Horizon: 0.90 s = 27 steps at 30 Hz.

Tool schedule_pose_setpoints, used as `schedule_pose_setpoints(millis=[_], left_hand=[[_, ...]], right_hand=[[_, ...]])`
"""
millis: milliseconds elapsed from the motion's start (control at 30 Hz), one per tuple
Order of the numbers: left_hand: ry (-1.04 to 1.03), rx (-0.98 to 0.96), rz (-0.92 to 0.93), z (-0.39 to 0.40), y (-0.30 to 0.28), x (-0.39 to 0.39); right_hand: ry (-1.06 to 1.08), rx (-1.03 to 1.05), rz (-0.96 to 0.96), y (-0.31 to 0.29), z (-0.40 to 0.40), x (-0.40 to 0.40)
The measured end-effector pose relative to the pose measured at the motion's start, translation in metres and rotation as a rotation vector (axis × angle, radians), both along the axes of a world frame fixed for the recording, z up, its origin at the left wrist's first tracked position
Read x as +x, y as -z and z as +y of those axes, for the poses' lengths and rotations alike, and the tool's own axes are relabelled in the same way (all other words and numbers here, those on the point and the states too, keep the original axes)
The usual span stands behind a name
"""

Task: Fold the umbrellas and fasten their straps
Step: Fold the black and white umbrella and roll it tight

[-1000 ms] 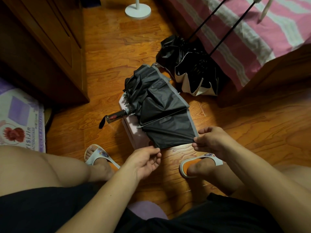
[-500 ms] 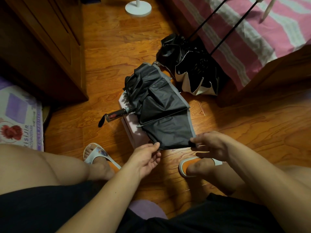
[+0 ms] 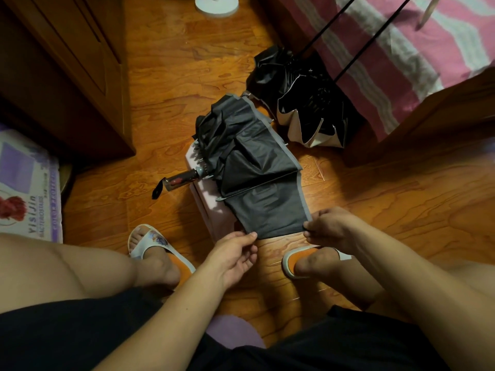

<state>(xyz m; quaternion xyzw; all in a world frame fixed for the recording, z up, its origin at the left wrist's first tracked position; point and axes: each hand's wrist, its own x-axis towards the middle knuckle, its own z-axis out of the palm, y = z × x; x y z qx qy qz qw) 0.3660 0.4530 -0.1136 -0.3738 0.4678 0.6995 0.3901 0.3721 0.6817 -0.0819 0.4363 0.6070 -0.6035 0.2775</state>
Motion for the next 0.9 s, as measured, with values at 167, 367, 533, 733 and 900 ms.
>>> schedule_pose_setpoints(millis=[167, 367, 533, 733, 900], left_hand=[[-0.009, 0.049, -0.069, -0.006, 0.004, -0.001], [0.183, -0.168, 0.12, -0.003, 0.015, -0.002], [0.482, -0.337, 0.196, -0.013, 0.015, 0.002], [0.376, -0.415, 0.368, -0.037, -0.006, -0.017], [0.233, -0.596, 0.777, -0.028, -0.03, -0.066]], right_hand=[[-0.005, 0.097, -0.038, 0.001, 0.0, 0.0], [-0.484, 0.54, -0.067, -0.007, -0.008, -0.021], [-0.417, 0.924, 0.595, -0.036, -0.025, -0.093], [-0.506, 0.757, 0.592, -0.031, -0.037, -0.159], [-0.429, 0.677, 0.589, -0.028, -0.036, -0.16]])
